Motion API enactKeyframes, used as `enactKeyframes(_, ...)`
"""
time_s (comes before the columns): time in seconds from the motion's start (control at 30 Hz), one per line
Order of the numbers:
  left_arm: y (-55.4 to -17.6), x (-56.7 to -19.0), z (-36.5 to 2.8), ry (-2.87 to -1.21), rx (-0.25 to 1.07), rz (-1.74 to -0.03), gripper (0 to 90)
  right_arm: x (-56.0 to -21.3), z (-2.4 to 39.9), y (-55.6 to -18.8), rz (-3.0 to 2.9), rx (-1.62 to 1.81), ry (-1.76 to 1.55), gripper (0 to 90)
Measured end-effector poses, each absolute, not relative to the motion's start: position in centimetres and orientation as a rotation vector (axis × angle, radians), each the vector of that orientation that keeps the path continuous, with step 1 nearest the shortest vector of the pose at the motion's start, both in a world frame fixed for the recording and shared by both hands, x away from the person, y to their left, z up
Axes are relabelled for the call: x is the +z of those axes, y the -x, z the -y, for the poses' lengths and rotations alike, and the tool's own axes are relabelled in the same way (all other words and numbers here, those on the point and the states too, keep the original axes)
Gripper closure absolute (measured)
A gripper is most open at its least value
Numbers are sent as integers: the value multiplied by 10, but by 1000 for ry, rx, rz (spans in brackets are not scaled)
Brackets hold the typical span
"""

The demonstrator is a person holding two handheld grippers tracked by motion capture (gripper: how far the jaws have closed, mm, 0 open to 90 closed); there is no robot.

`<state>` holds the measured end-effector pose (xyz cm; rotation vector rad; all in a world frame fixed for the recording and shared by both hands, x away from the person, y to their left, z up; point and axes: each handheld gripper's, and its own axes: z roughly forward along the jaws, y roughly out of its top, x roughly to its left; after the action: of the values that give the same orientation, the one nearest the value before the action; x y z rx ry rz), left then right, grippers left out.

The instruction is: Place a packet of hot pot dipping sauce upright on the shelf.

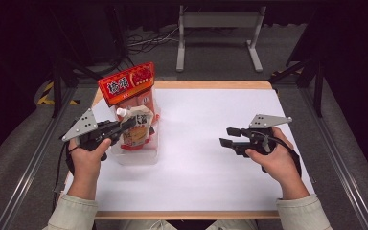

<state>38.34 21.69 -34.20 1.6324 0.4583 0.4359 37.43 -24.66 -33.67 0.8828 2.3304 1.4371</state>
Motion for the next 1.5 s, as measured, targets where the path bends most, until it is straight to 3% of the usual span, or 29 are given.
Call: enactKeyframes(1.5, -392, -392, -209, -1840, 361, -535, 868, -348, 254, -382, -2344, 1454, -918, 456)
